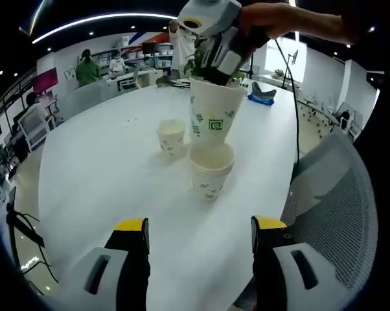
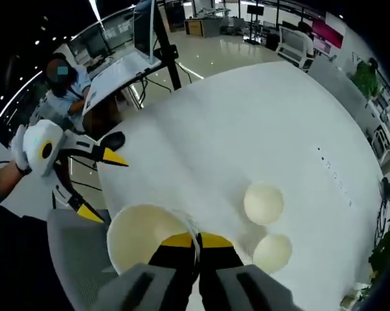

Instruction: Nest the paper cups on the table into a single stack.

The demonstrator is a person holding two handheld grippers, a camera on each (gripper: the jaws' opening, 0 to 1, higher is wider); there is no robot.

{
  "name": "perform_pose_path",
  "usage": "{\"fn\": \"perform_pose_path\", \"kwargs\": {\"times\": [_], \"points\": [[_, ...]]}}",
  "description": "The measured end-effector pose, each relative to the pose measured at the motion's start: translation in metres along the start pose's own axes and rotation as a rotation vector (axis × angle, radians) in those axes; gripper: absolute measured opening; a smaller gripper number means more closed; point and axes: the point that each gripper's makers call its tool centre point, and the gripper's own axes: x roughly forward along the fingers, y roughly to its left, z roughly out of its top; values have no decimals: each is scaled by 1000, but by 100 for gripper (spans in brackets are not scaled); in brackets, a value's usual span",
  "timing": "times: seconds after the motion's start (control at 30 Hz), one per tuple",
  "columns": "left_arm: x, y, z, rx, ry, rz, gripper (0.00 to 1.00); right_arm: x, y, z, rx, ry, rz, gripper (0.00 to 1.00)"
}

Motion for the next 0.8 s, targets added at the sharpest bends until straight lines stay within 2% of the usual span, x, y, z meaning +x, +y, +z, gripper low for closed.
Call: {"fn": "perform_pose_path", "kwargs": {"times": [0.23, 0.8], "points": [[-2, 2, -1, -3, 0, 3, 62, 2, 12, -5, -9, 20, 16, 0], [-3, 3, -3, -8, 0, 7, 62, 19, 16, -13, -3, 48, 25, 0]]}}
